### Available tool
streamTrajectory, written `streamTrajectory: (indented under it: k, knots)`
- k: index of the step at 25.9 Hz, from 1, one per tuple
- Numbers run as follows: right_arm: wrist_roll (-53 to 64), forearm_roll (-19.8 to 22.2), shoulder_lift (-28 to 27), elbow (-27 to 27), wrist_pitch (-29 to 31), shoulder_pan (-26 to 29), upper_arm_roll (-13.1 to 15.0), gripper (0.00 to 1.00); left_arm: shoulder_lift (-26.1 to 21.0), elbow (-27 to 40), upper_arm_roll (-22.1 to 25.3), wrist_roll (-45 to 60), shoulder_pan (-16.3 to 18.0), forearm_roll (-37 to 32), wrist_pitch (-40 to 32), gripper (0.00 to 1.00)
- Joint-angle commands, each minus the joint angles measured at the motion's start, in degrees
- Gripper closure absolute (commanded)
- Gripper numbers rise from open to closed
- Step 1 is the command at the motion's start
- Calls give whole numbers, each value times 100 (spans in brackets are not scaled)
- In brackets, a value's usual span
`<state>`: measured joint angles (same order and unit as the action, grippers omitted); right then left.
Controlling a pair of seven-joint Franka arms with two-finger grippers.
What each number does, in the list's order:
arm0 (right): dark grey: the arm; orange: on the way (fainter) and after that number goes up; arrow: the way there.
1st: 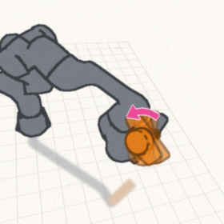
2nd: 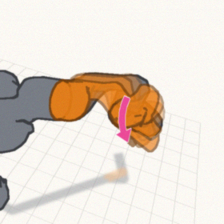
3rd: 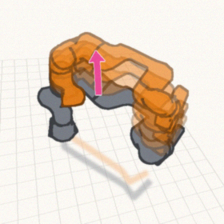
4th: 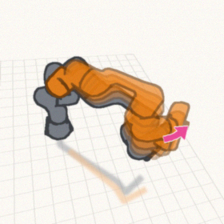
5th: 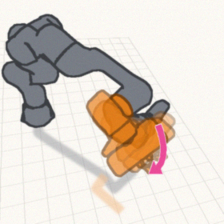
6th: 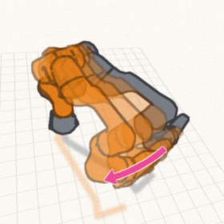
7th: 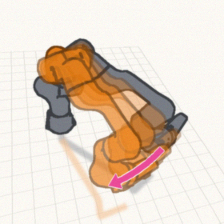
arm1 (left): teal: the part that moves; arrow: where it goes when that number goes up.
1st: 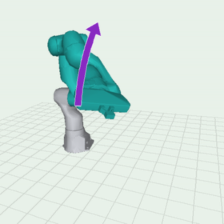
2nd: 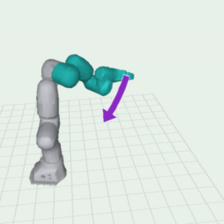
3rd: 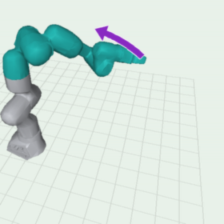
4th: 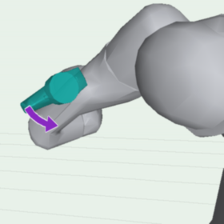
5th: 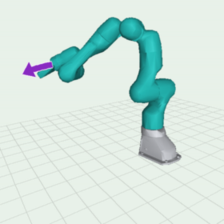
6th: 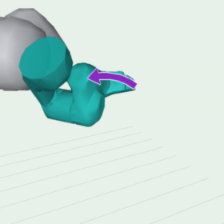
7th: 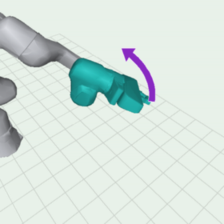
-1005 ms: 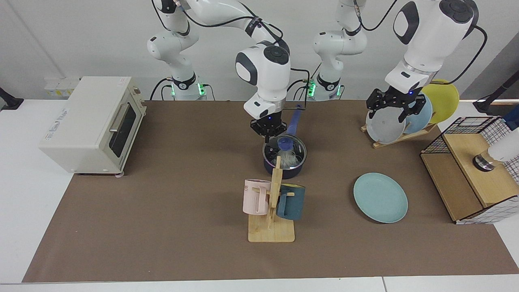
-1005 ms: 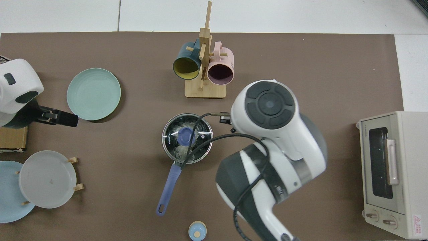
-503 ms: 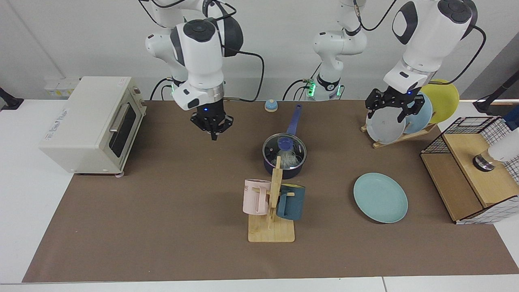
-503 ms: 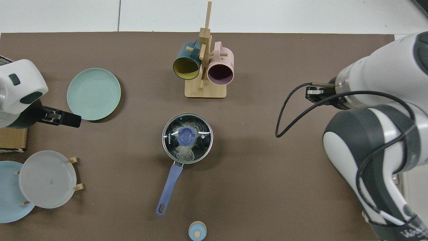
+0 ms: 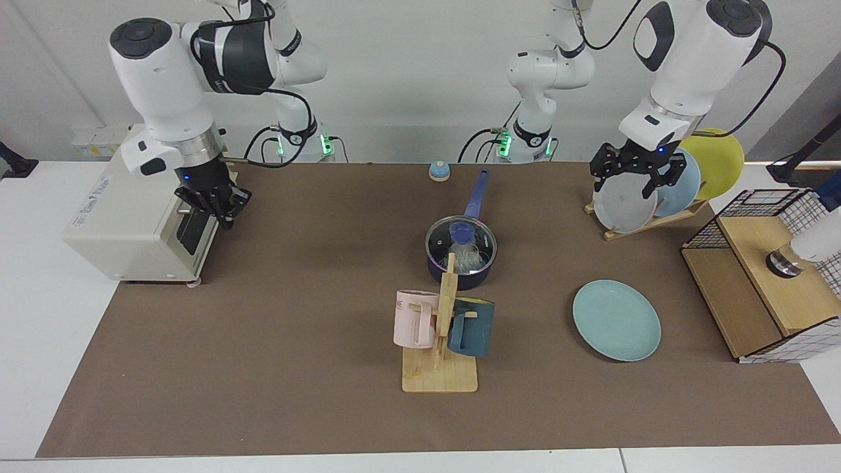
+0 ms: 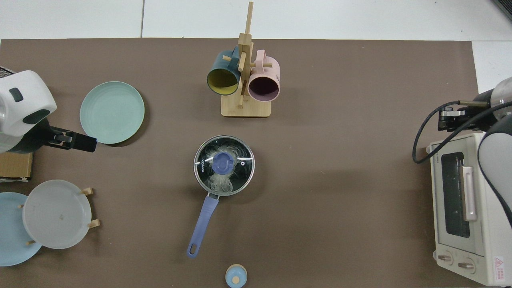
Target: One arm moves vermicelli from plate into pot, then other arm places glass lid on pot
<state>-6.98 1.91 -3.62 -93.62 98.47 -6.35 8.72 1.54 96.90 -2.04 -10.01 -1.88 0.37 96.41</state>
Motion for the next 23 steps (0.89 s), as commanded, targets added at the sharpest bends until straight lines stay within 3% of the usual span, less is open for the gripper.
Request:
streamTrajectory:
  k: [1, 7, 23]
  knots:
    - [66, 37, 212, -165, -152, -32, -99, 1, 101, 57, 11, -71, 3, 24, 36, 0]
    - [-93, 46, 309, -174, -442, -50, -108, 1, 101, 57, 11, -19, 3, 33, 36, 0]
    - [13, 90, 239, 142, -258, -33, -169, 1, 119, 57, 11, -19, 3, 77, -8, 0]
